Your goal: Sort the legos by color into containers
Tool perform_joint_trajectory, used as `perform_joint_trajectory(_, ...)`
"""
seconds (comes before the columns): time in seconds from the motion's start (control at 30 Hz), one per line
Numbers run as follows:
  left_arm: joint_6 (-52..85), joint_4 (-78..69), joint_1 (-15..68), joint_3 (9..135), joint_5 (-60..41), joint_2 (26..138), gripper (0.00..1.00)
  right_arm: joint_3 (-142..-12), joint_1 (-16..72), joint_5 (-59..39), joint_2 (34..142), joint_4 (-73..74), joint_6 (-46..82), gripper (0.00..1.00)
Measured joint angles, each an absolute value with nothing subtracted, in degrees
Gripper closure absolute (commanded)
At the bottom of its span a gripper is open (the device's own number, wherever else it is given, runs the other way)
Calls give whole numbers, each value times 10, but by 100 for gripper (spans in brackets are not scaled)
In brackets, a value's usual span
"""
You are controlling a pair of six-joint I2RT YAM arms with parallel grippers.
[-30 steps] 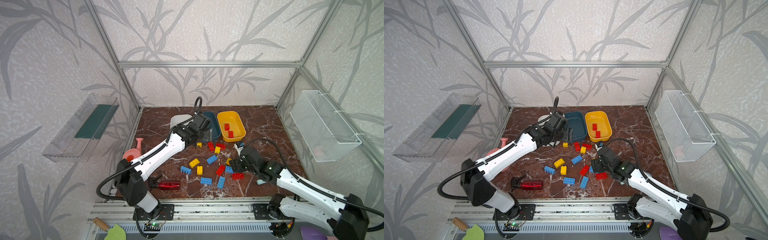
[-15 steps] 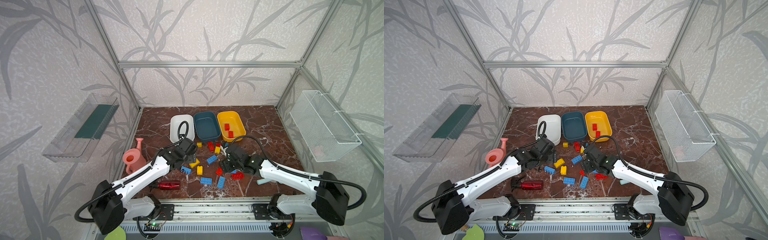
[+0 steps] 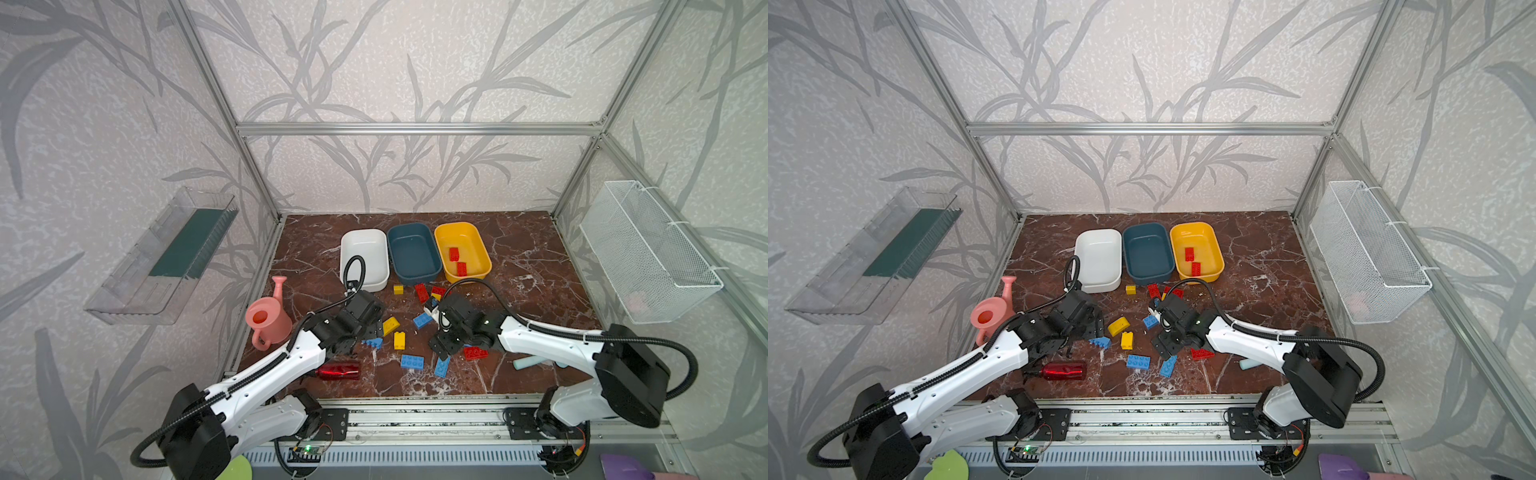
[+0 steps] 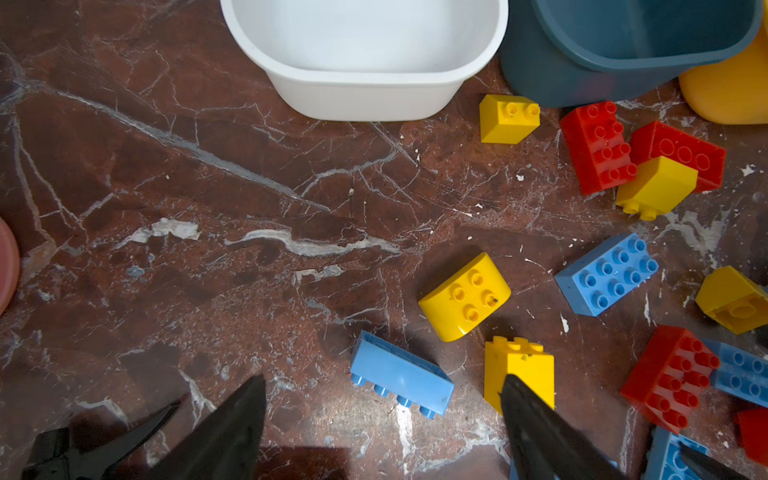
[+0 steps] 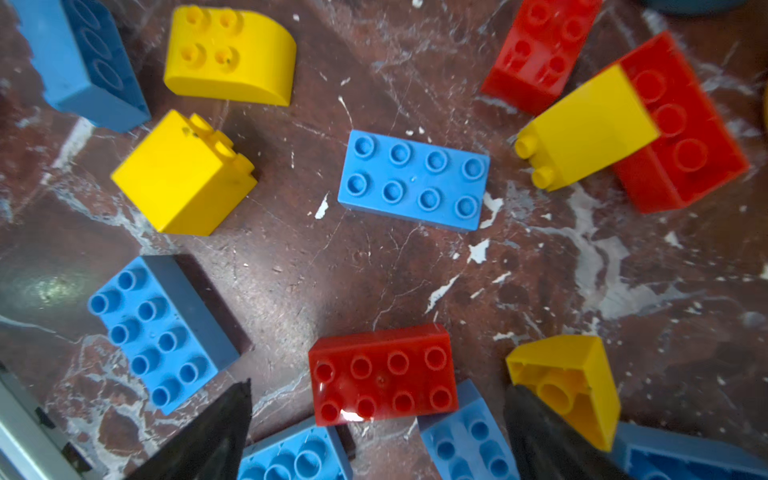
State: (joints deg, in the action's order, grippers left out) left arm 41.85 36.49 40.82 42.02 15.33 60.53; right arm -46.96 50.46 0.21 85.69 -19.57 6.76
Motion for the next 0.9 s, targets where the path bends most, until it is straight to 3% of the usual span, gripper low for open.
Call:
perform_joint_trajectory(0.3,427,365,408,401,165,570,12,-510,505,11,944,-222,72,16)
perform_joint_trajectory(0.67,432,366,408,395,167,575,12,-509,505,30,948,-230,73,36)
perform_joint_trajectory(0.9,431,369,408,403,167,587,12,-509,505,41,933,-241,77,40)
